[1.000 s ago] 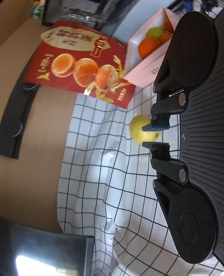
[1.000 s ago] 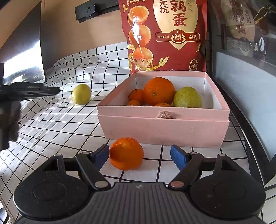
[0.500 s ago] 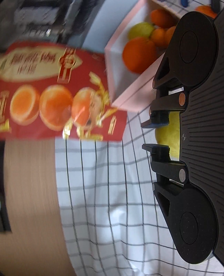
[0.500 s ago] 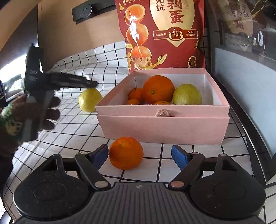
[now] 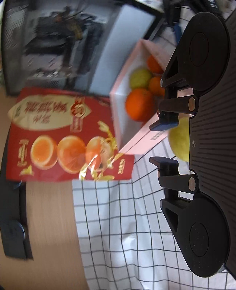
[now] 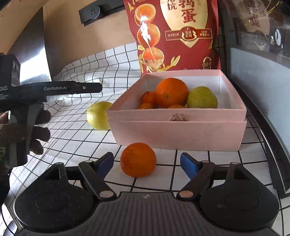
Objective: Organize fruits
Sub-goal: 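Hold the yellow pear with the left gripper while the right gripper positions over the mandarin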
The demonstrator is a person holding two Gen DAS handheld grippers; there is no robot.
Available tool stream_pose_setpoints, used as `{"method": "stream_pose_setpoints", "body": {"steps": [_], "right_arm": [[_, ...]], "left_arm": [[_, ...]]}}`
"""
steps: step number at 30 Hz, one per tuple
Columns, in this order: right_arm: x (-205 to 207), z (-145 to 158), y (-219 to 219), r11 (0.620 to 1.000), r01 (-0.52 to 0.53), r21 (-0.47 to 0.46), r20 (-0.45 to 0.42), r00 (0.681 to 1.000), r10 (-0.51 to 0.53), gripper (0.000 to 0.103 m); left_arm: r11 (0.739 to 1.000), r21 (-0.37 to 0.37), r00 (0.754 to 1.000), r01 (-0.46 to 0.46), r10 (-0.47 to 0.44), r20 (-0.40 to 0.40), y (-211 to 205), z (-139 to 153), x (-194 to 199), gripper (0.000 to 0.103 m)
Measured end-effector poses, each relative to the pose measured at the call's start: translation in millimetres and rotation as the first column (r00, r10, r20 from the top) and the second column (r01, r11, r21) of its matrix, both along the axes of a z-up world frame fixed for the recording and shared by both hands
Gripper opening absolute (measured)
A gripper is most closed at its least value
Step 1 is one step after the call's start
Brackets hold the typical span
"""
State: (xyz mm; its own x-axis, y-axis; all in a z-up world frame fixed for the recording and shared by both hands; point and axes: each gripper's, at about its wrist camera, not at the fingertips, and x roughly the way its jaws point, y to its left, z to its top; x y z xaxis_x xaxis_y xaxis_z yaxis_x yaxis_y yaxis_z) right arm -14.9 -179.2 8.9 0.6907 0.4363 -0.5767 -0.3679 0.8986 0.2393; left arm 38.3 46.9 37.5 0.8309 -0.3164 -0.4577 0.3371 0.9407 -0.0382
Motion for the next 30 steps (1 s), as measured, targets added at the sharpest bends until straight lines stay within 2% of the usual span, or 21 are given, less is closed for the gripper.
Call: {"method": "stream_pose_setpoints", "body": {"steps": [3, 7, 11, 16, 20, 24, 28, 29, 30], "right_arm": [[2.6, -0.9, -0.1, 1.0, 0.0, 0.002, -0.02, 1.0, 0.0, 0.081], [2.6, -1.4, -0.5, 1.0, 0.0, 0.005, -0.028, 1.0, 0.0, 0.081], [2.6, -1.2, 0.8, 1.0, -0.007, -0.002, -0.032, 0.999, 0.007, 0.081], [5.4, -1.7, 1.6, 1.0, -0.011, -0.009, -0.048, 0.999, 0.011, 0.081], [5.1, -1.6, 1.3, 1.0, -0.007, -0.01, -0.05, 0.999, 0.007, 0.081], [7.0, -1.6, 1.7, 1.0, -0.009, -0.012, -0.052, 0.999, 0.009, 0.081], [6.6, -2.0, 0.4, 1.0, -0.01, -0.008, -0.055, 0.998, 0.01, 0.081], [6.6, -2.1, 0.3, 1.0, -0.01, -0.008, -0.055, 0.998, 0.01, 0.081], [6.7, -2.1, 0.3, 1.0, -0.011, -0.008, -0.055, 0.998, 0.01, 0.081]], "left_arm": [[0.999, 0.018, 0.999, 0.026, -0.026, -0.023, -7.1, -7.9, -8.2, 0.035], [0.998, -0.012, 0.998, 0.054, -0.054, -0.023, -10.2, -16.3, -22.7, 0.036], [0.997, 0.012, 0.997, 0.082, -0.082, -0.009, -13.8, -14.4, -38.2, 0.036], [0.983, 0.065, 0.985, 0.172, -0.173, 0.009, -26.6, -12.2, -57.3, 0.038], [0.972, 0.175, 0.986, 0.155, -0.164, 0.04, -39.3, -16.0, -69.2, 0.038], [0.957, 0.288, 0.996, 0.048, -0.068, 0.06, -43.8, -20.4, -70.7, 0.041], [0.964, 0.263, 0.997, 0.047, -0.063, 0.052, -39.0, -19.9, -70.1, 0.043], [0.961, 0.271, 0.996, 0.051, -0.068, 0.052, -39.8, -20.4, -70.4, 0.045], [0.96, 0.273, 0.996, 0.062, -0.078, 0.05, -40.7, -20.9, -71.1, 0.053]]}}
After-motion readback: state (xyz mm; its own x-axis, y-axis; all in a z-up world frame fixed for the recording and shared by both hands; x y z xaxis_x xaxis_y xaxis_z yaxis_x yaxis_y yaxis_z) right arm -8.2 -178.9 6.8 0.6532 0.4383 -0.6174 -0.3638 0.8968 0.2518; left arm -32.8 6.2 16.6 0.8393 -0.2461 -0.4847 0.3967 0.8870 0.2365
